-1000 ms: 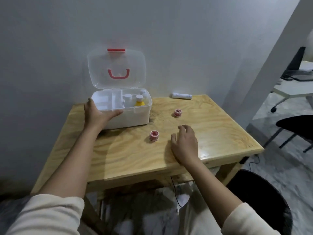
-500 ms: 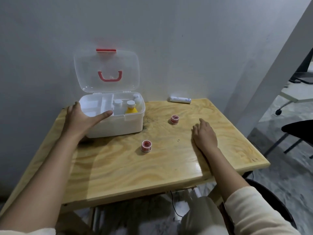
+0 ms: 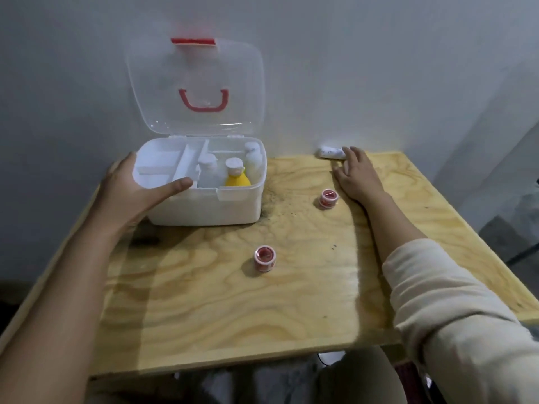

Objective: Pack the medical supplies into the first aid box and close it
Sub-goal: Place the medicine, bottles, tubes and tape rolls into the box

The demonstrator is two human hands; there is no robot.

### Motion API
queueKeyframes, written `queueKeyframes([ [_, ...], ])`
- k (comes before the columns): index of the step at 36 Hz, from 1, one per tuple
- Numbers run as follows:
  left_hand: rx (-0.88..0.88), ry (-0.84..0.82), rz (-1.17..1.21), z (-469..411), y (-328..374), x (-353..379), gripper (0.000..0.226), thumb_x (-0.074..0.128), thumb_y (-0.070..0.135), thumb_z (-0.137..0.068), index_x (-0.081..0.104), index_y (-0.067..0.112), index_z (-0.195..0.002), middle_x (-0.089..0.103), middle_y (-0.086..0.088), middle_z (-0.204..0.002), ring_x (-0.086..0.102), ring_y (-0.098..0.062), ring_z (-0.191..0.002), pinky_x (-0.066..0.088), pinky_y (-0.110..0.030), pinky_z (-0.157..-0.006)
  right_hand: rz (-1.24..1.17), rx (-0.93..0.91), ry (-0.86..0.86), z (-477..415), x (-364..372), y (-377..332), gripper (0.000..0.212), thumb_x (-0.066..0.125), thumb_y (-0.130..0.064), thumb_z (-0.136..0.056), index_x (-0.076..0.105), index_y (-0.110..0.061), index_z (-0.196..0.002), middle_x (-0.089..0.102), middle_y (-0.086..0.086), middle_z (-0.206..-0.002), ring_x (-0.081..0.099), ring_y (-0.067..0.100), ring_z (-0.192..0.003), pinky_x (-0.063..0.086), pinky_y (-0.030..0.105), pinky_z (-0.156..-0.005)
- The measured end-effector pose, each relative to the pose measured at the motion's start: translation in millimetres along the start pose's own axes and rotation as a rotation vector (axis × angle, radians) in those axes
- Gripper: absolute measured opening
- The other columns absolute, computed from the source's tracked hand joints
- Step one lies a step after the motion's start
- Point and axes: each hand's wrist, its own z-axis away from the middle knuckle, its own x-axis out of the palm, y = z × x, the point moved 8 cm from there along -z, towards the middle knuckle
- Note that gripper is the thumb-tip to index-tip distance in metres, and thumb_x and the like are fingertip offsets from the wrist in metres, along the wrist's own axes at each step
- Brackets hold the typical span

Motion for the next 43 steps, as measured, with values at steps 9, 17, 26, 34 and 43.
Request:
queueKeyframes([
  [9,-0.008,0.026,0.033,0.4,5.8,3.7,0.11,0.06,0.082,-0.042,0.052,0.018,-0.131,0.05,-0.008,-0.137,0.047,-0.03,-0.125,0.039,-0.039,-0.09,0.079,0.034,0.077,-9.7,-2.3,1.9,0.05,0.047,-0.031,-0.09,0.039,-0.009,-0.135,0.037,0.016,-0.138,0.031,0.033,-0.131,0.028,0.04,-0.108],
  [17,-0.019,0.028,0.045,2.2,6.0,5.5,0.116,0.06,0.086,-0.041,0.049,0.019,-0.135,0.051,-0.007,-0.138,0.048,-0.03,-0.124,0.043,-0.044,-0.093,0.033,0.033,0.059,-5.3,0.5,4.0,0.04,0.044,-0.028,-0.093,0.041,-0.011,-0.129,0.033,0.011,-0.142,0.015,0.027,-0.142,0.008,0.044,-0.117],
  [26,-0.008,0.039,0.09,6.1,11.4,5.7,0.119,0.065,0.08,-0.041,0.047,0.014,-0.137,0.046,-0.01,-0.144,0.042,-0.03,-0.131,0.037,-0.039,-0.095,-0.018,0.063,0.003,13.1,-2.3,3.2,0.045,0.046,-0.034,-0.092,0.039,-0.015,-0.132,0.041,0.016,-0.126,0.042,0.036,-0.116,0.034,0.042,-0.1],
  [34,-0.025,0.026,0.082,4.8,9.0,6.5,0.121,0.069,0.085,-0.041,0.047,0.013,-0.136,0.046,-0.011,-0.143,0.041,-0.031,-0.131,0.038,-0.044,-0.099,-0.054,-0.01,0.004,32.4,-6.7,-6.7,0.042,0.052,-0.029,-0.092,0.044,-0.01,-0.128,0.047,0.014,-0.128,0.043,0.033,-0.117,0.035,0.038,-0.096],
  [43,-0.041,0.035,0.082,11.1,10.5,11.4,0.127,0.07,0.084,-0.039,0.044,0.008,-0.139,0.043,-0.013,-0.145,0.038,-0.031,-0.134,0.039,-0.048,-0.107,-0.047,0.055,0.056,54.1,-14.5,-8.1,0.037,0.049,-0.021,-0.092,0.048,-0.007,-0.126,0.049,0.022,-0.117,0.041,0.037,-0.111,0.035,0.038,-0.092],
])
